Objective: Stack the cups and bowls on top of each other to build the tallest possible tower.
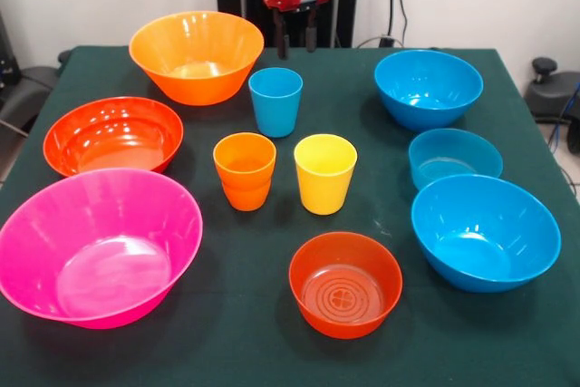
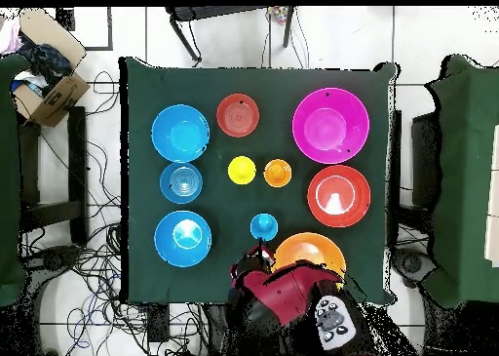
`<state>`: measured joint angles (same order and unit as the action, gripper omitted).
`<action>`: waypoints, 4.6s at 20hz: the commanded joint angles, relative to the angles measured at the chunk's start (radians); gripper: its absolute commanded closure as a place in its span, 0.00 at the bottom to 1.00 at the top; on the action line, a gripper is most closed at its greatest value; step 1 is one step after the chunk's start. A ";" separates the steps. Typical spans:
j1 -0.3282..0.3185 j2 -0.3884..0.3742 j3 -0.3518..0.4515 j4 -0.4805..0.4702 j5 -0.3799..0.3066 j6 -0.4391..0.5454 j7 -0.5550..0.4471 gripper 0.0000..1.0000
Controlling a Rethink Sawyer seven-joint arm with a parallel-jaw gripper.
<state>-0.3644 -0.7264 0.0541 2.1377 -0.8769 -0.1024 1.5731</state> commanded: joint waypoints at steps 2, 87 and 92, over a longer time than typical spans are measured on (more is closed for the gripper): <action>0.027 0.054 0.064 -0.083 0.016 0.055 0.097 0.00; 0.056 0.104 -0.017 -0.116 0.108 -0.027 0.157 1.00; 0.019 0.035 0.057 -0.068 0.126 0.041 0.145 1.00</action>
<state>-0.3187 -0.6402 -0.0636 2.0296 -0.8005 -0.1912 1.5857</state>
